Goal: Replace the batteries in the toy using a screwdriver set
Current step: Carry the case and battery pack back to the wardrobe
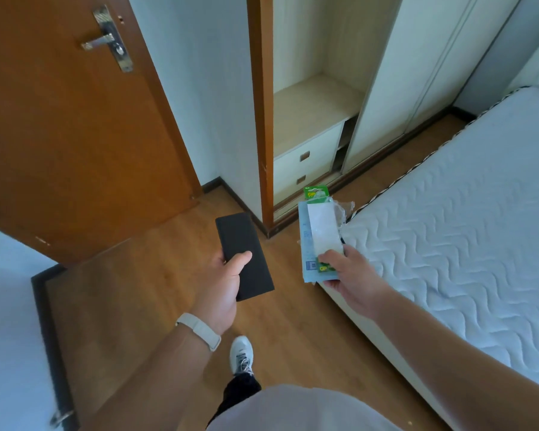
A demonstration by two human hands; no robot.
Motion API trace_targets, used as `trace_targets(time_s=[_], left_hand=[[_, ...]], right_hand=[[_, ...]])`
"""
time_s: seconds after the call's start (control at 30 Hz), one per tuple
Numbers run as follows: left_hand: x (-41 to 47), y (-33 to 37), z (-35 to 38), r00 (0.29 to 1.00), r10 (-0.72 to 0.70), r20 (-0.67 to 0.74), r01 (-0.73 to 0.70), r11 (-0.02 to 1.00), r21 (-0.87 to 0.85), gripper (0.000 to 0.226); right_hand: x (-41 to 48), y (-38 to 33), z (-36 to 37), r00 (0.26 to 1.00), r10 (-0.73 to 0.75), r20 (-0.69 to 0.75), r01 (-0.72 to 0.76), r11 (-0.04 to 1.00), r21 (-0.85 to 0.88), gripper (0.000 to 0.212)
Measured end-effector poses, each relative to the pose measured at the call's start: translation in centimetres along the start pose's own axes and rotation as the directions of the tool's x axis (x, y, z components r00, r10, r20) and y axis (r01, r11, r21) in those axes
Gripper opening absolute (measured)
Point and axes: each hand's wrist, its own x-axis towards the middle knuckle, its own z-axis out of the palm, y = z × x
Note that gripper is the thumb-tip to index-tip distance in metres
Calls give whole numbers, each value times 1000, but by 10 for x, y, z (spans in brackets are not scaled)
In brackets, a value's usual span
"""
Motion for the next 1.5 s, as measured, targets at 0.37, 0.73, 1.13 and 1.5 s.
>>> trace_targets(time_s=[0.37, 0.73, 1.13, 1.5], left_hand=[[161, 96, -1, 975, -3, 224, -25, 992, 121, 18], [268, 117, 58, 968, -78, 239, 37, 984, 171, 27], [387, 162, 210, 985, -70, 156, 29, 967, 252, 30], [440, 195, 285, 992, -36, 117, 4, 965, 261, 15]], right_hand=[[95, -82, 67, 984, -21, -177, 40, 994, 105, 34], [194, -126, 36, 978, 10, -209, 37, 975, 220, 25], [358, -240, -58, 997, 6, -79, 13, 973, 229, 28], [421, -285, -94, 999, 29, -36, -19, 965, 260, 28]])
